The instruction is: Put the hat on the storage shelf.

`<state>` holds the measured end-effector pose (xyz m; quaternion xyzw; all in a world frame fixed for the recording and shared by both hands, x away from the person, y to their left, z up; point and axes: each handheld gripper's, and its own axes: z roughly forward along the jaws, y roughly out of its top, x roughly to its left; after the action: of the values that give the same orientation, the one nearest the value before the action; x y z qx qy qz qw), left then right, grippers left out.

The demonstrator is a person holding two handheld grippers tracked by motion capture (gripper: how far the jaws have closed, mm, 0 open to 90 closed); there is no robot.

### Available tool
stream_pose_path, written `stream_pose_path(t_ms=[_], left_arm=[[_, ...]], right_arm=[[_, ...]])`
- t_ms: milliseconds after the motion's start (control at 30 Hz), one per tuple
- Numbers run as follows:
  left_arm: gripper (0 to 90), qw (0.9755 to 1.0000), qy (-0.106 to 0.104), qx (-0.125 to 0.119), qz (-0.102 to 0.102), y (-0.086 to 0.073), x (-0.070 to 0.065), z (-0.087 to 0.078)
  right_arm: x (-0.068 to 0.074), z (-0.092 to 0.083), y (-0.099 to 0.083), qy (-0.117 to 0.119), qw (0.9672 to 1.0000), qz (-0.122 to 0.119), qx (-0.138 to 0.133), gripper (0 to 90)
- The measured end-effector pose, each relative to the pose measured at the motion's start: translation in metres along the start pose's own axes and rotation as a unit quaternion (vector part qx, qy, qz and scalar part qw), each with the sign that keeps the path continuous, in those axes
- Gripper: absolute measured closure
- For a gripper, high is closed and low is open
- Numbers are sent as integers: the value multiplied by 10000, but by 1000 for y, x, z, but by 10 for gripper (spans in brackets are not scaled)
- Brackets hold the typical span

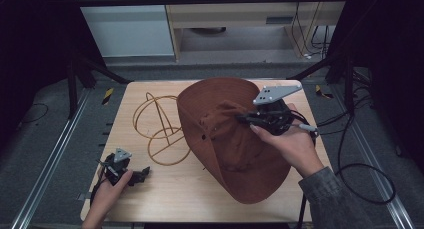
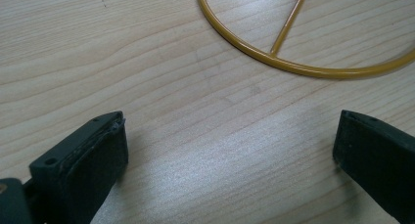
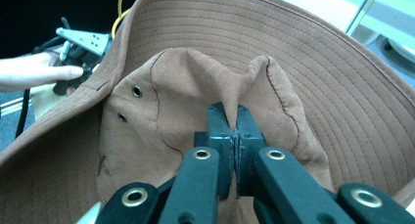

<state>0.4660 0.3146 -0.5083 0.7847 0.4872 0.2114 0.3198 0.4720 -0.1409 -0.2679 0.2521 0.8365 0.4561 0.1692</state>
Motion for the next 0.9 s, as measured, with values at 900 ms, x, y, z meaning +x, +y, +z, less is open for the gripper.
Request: stream_pose_path(t_ms=[900], left_arm=[[0,10000,-1,-6,2,0,0,0]], right_arm=[[0,12,42,-215,9991,-30,-369,893]])
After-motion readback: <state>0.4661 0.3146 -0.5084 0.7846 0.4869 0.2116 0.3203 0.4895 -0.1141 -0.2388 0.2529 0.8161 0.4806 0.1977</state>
